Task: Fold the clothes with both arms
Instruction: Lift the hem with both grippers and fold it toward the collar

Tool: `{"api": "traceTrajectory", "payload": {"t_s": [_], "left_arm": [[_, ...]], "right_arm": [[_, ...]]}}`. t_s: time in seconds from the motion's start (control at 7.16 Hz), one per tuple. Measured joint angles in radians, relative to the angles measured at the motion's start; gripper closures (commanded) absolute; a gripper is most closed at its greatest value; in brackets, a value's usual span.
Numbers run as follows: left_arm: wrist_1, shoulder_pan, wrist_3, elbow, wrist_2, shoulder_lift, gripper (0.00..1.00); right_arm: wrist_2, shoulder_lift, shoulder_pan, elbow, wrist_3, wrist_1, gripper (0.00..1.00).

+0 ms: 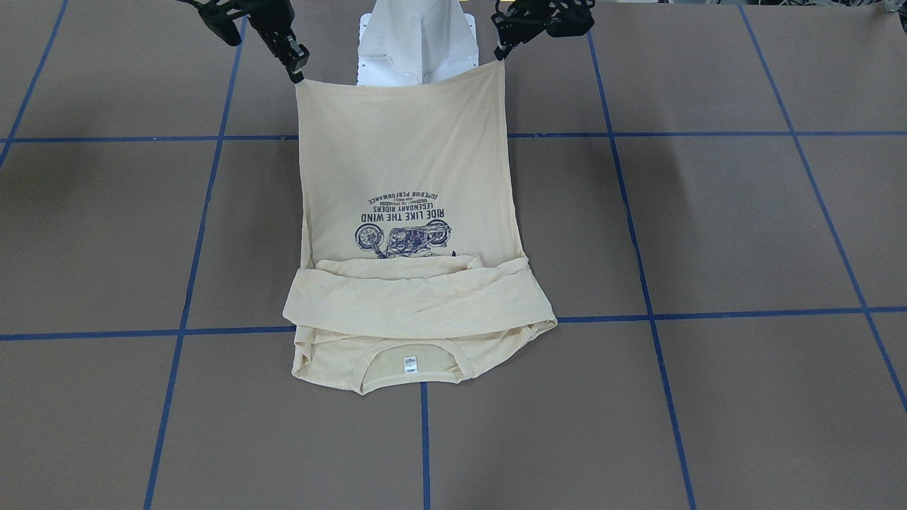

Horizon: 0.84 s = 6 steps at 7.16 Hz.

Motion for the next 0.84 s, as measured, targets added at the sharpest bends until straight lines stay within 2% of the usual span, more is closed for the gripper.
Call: {"api": "traceTrajectory", "payload": {"t_s": [0.14,0.28,0.42,0.7,0.84], "left_arm": [[0.009,-0.011,0.0,-0.027,0.005,-0.001,1.0],[0.014,-0.05,0.032,-0.034,0.003,-0.012,1.0],[0.019,-0.124,0.116,-0.013,-0.004,-0.054,1.0],[0.028,-0.329,0.296,0.116,-0.069,-0.178,1.0],[0.026,-0.426,0.373,0.194,-0.107,-0.224,1.0]], "right_arm": [[0.04,-0.011,0.037,0.037,-0.005,0.0,1.0],[0.11,-0.002,0.126,0.044,-0.03,0.0,1.0],[0.203,0.042,0.249,0.0,-0.096,0.0,1.0],[0.339,0.217,0.485,-0.187,-0.262,-0.029,1.0],[0.367,0.32,0.578,-0.289,-0.349,-0.078,1.0]]}}
